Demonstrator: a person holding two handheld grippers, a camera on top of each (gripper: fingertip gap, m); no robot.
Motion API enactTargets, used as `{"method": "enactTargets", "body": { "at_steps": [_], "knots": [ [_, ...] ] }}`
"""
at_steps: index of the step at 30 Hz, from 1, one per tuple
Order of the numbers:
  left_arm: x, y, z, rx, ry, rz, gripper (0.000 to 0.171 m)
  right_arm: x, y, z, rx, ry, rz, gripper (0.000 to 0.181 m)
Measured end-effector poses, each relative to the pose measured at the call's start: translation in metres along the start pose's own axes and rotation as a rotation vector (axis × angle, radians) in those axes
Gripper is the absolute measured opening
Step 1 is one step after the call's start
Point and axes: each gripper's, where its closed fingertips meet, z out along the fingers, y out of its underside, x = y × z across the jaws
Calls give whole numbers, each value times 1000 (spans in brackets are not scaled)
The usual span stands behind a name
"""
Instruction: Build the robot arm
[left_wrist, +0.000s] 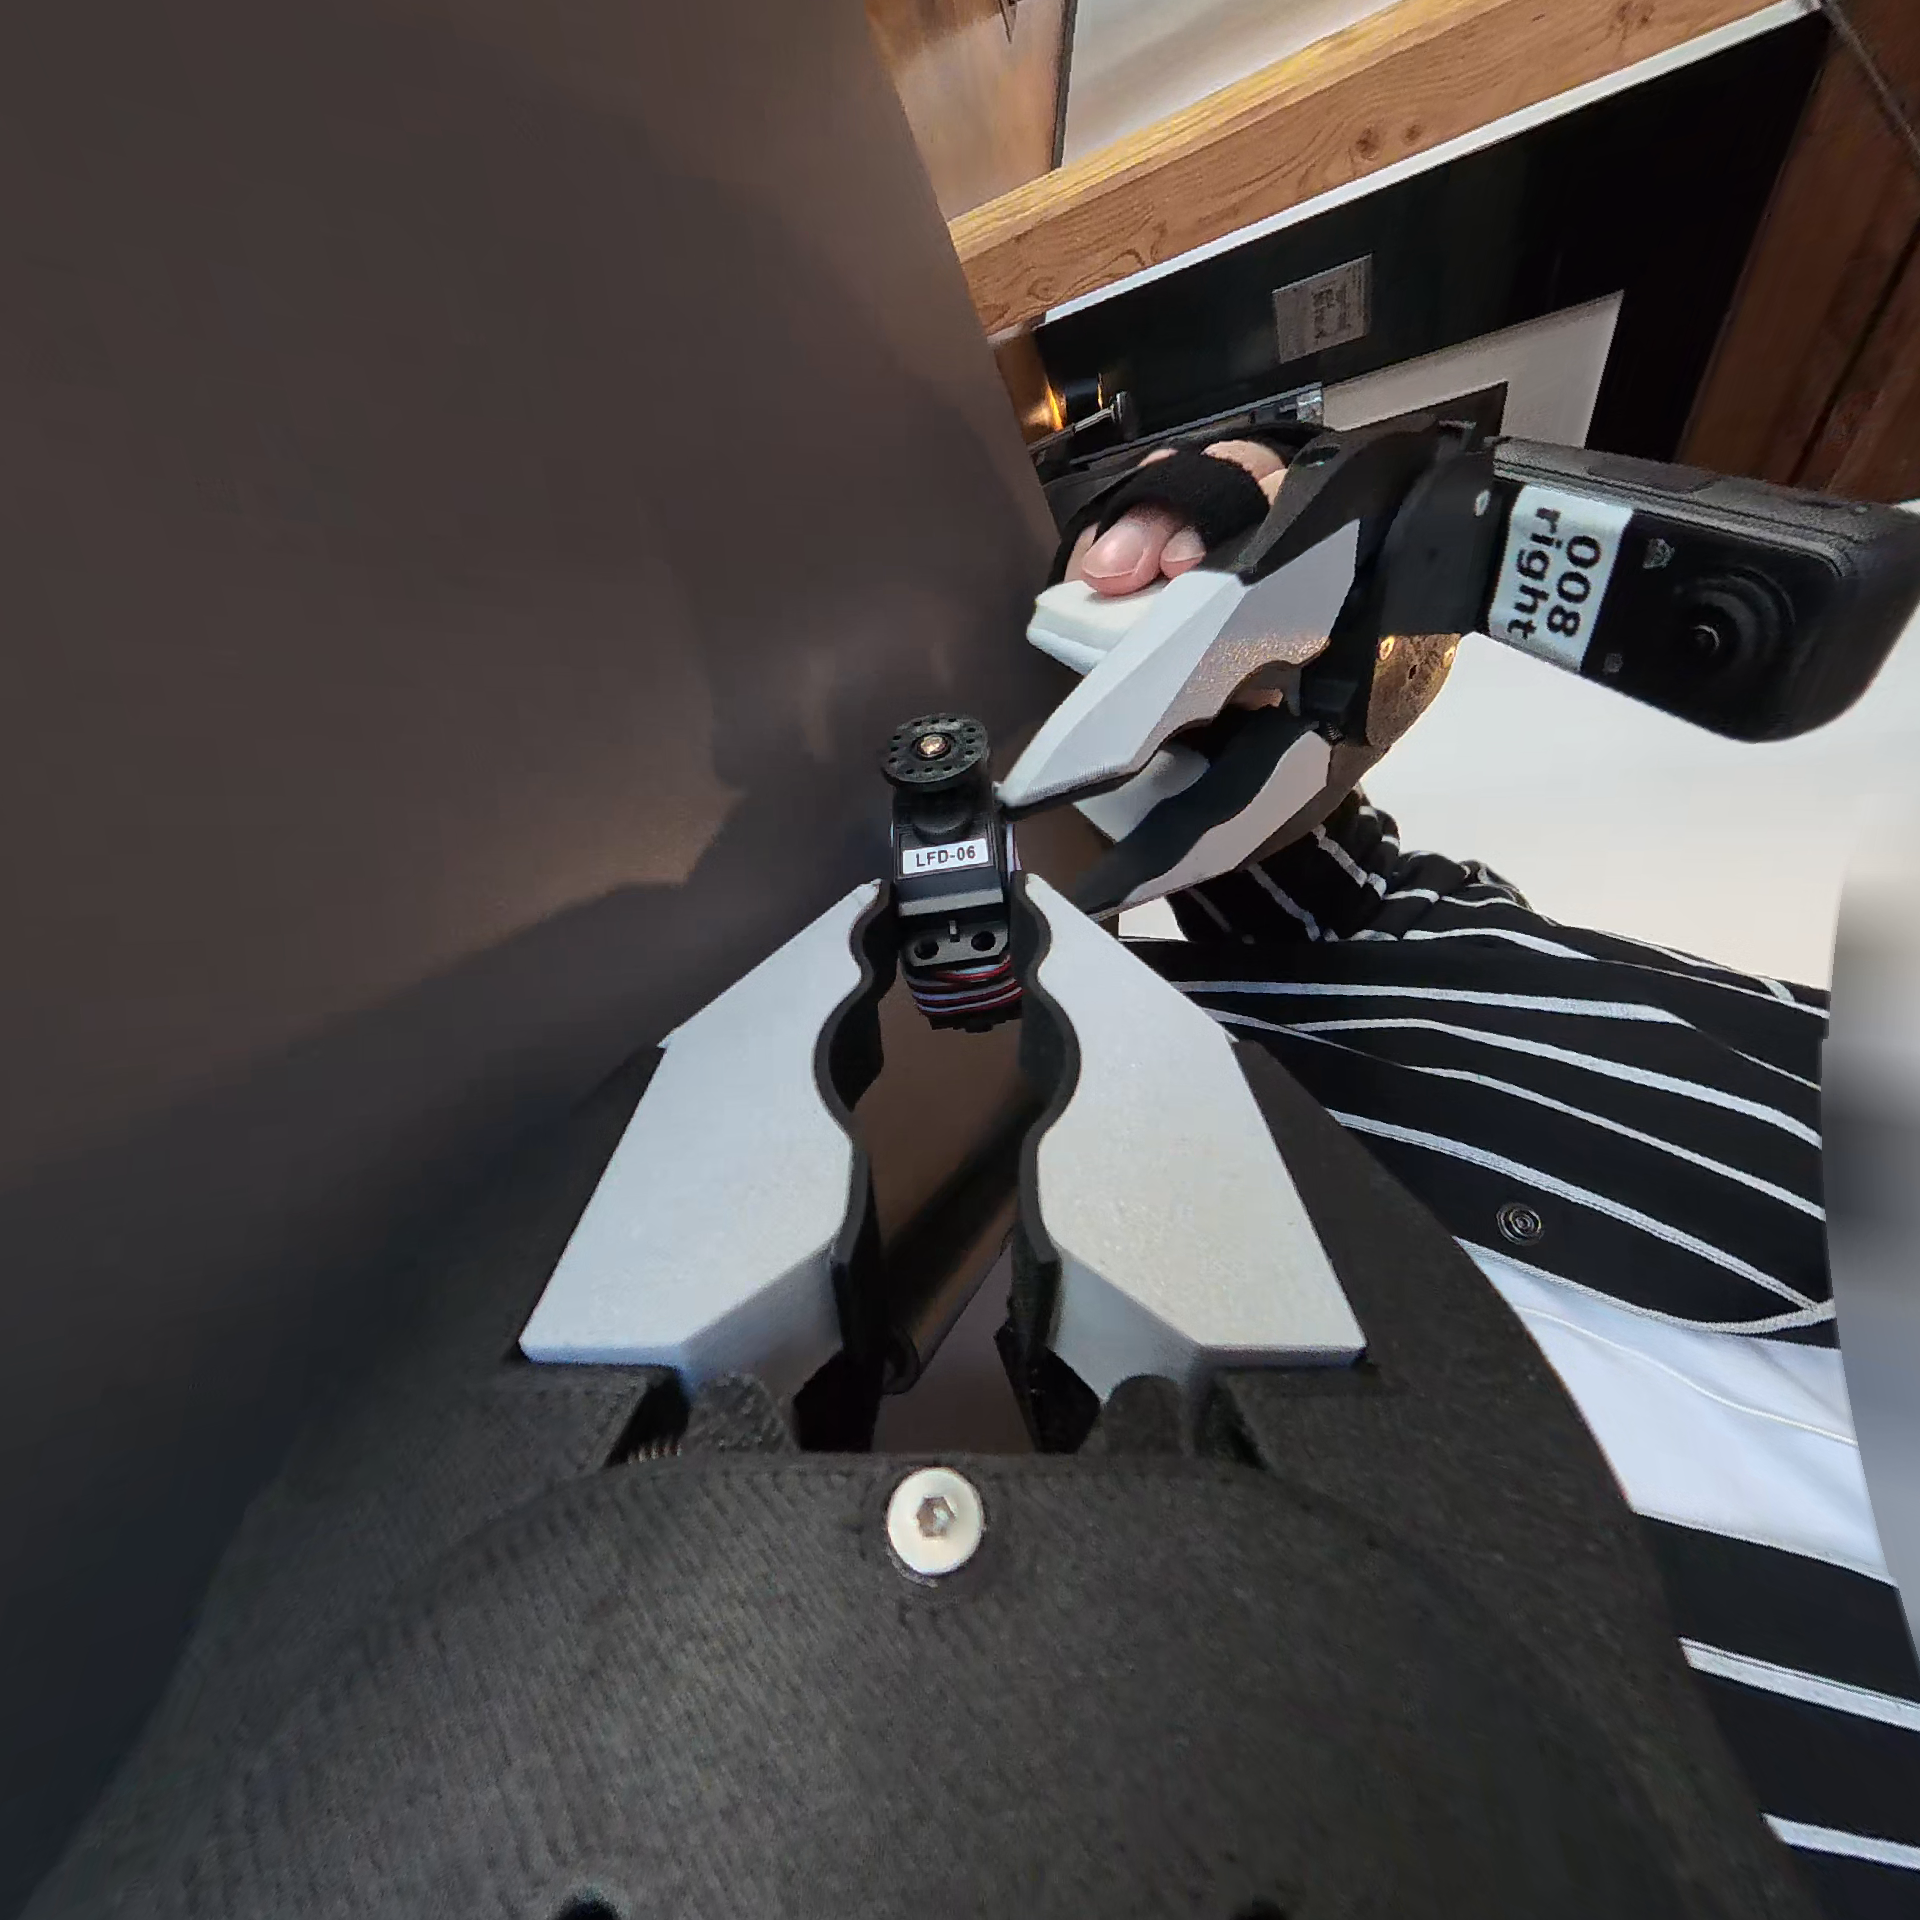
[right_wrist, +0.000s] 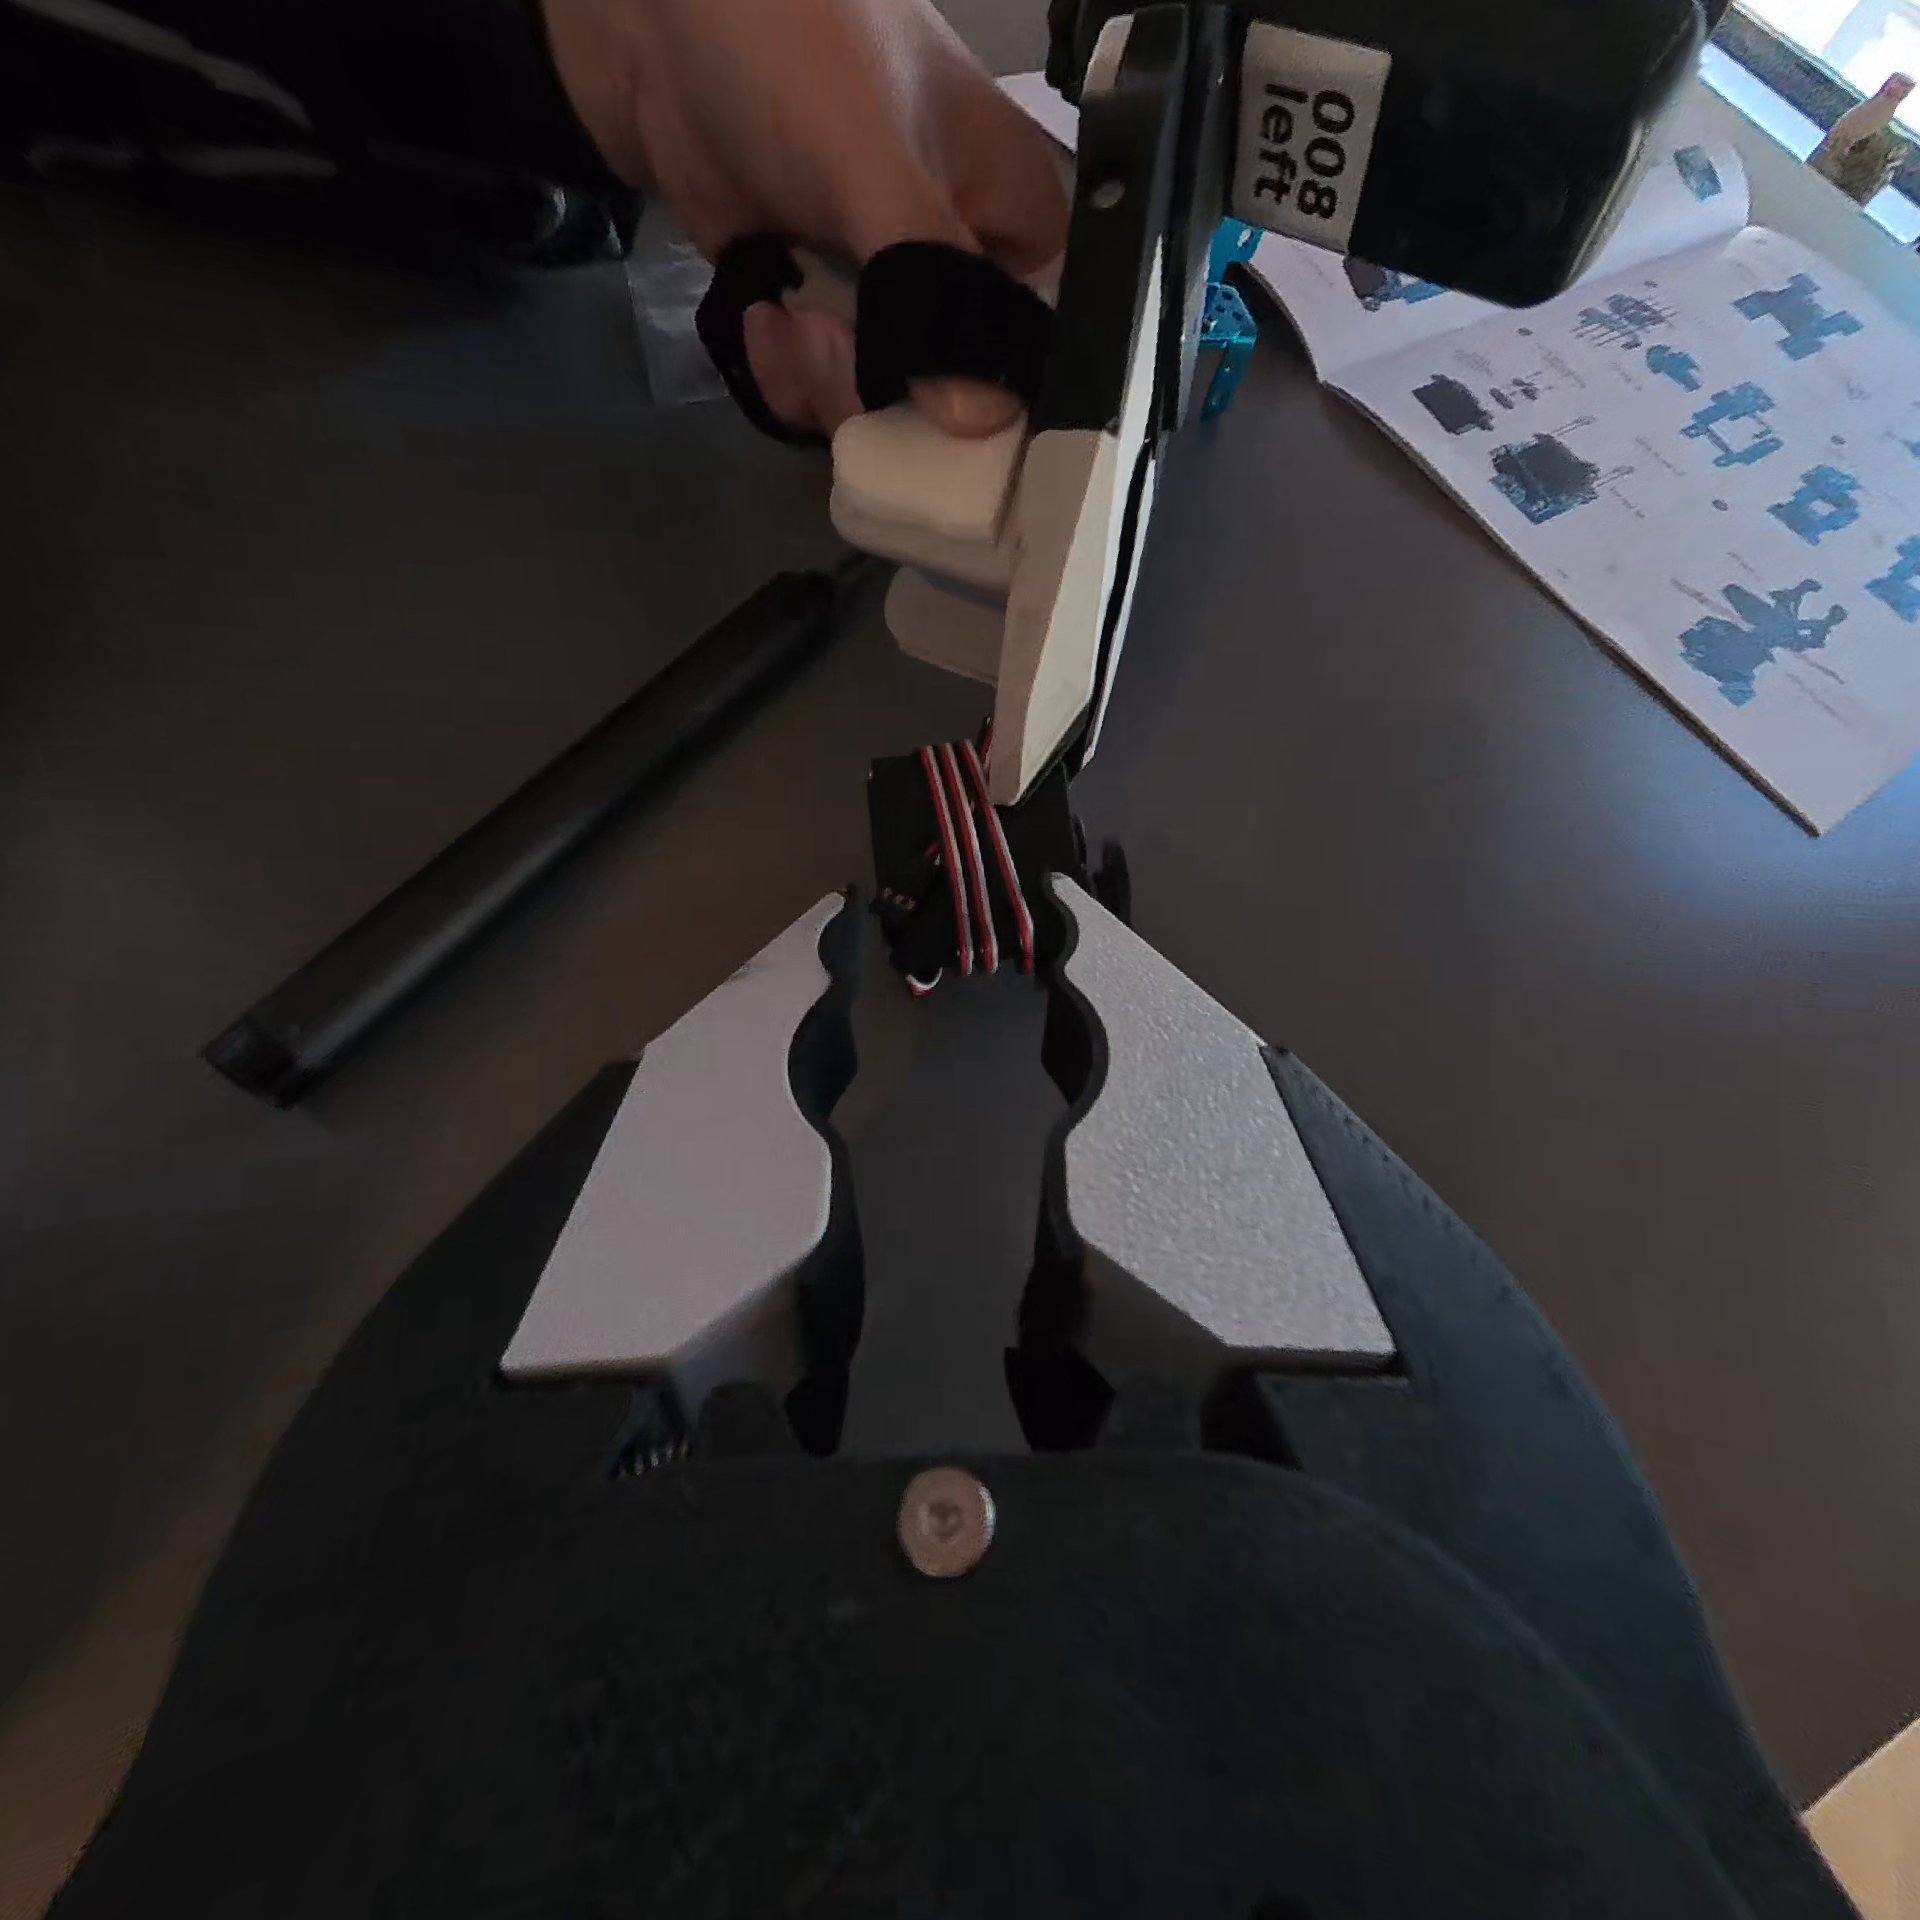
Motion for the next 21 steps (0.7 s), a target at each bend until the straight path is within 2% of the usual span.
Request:
{"method": "enactTargets", "body": {
  "at_steps": [6, 13, 21],
  "knots": [
    [-2, 1, 0, -7, -6, -5, 20, -3, -3, 2, -7, -62, 25, 25],
    [-2, 1, 0, -11, -7, -1, 20, -3, -3, 1, -20, -125, 65, 25],
    [-3, 2, 0, -7, -16, 2, 20, 2, -4, 5, -7, -76, 79, 17]
  ]
}}
